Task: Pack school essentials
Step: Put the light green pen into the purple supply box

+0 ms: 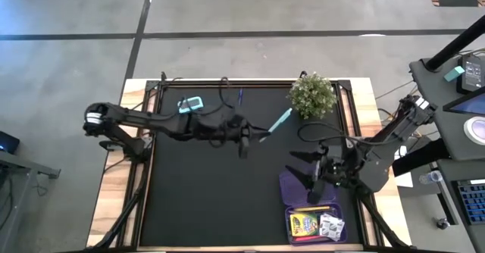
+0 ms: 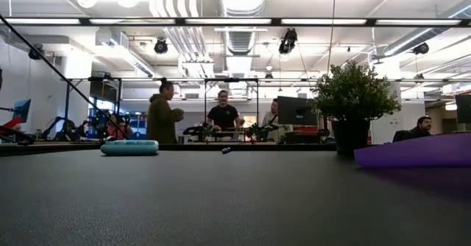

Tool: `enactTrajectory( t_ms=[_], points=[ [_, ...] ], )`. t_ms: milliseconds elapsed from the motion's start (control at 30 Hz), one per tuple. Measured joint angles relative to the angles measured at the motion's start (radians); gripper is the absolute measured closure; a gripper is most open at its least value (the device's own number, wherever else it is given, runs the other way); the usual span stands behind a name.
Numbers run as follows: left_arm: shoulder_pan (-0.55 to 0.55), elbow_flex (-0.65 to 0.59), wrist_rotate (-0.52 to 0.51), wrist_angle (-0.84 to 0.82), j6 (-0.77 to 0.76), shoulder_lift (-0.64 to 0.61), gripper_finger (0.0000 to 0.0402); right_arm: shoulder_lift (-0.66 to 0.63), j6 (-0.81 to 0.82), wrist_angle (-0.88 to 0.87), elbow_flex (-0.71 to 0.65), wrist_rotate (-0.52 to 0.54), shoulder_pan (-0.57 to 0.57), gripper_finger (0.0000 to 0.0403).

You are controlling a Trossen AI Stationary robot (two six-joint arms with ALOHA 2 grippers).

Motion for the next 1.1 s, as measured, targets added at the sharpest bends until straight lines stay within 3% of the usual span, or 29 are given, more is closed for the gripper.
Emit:
enactTrajectory(
  t_ms=[67, 333, 600, 1100],
  points=[
    [-0.01, 0.0, 0.0, 0.04, 0.021, -0.013, 0.0394, 0.0, 0.004, -0.004, 0.013, 0.041, -0.01, 0.017],
    [-0.078, 0.0, 0.003, 0.13, 0.042, -0.019, 0.0394, 0.0, -0.035, -0.034, 0.086, 0.038, -0.077, 0.017],
    [-0.09, 0.0, -0.003, 0.23, 0.043, -0.017, 0.0394, 0.0, -0.049, -0.073, 0.145, -0.034, -0.125, 0.017],
    [-0.102, -0.001, 0.006, 0.236, 0.042, -0.005, 0.0394, 0.002, 0.002, -0.126, 0.176, -0.288, -0.288, 0.017]
  ],
)
